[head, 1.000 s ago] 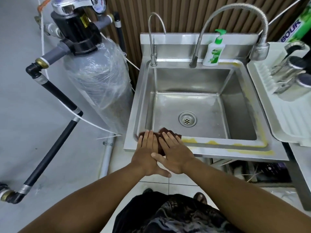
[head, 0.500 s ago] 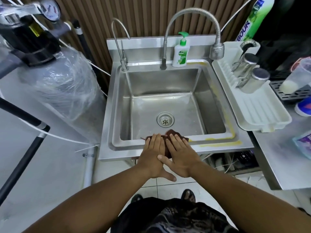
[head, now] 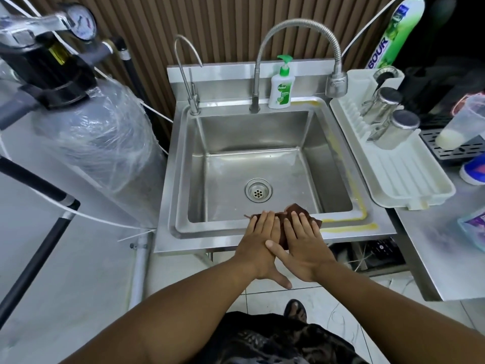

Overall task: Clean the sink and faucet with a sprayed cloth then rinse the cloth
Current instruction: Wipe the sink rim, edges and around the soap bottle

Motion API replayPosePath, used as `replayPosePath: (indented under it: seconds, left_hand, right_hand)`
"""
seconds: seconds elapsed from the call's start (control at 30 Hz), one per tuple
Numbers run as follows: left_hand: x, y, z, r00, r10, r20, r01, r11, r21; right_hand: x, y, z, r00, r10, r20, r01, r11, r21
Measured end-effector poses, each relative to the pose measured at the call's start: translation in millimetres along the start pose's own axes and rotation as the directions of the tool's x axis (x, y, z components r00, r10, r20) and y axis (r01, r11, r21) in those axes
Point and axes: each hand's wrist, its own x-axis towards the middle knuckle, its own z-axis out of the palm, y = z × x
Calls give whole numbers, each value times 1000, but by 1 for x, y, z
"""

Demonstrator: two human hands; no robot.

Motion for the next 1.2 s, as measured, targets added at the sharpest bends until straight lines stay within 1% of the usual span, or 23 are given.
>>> replayPosePath:
  seconds: [0.1,0.27,0.37,0.5,0.67,0.77,0.9,0.97,1.07,1.2]
  left_hand:
    - [-11,-16,6,1000,-18,-19,19,999,42]
    - [-37,-59,7,998,-40,-48,43,998,52]
    - [-55,-87,7,998,-50,-37,51,998,47]
    - [-76,-123,6,998,-57,-27,57,998,26]
    - [-102,-162,10,997,-81,-16,82,990,112]
    - [-116,-177,10,995,-90,-31,93,988,124]
    - [-124,-183,14,991,-110,-76,116,989,90]
    - [-121,-179,16,990,-124,-65,129,988,79]
    - [-111,-165,17,988,-142,-57,146,987,72]
    - [-97,-146,12,991,-118,-66,123,990,72]
  right_hand:
    - [1,-18,3,1000,-5,6,5,1000,-6]
    - [7,-68,11,999,-48,-6,47,998,-30]
    - [13,-99,16,997,-77,-13,76,995,-63]
    - [23,-135,26,992,-122,-30,120,991,-60]
    - [30,-177,34,983,-179,-39,177,984,-36]
    - [33,-195,38,979,-202,-37,201,979,-32]
    - [36,-202,41,969,-242,-49,239,970,-46]
    - [34,-197,40,964,-260,-60,257,965,-56]
    - [29,-184,36,956,-287,-58,284,957,-55]
    - [27,-161,31,957,-286,-49,283,958,-54]
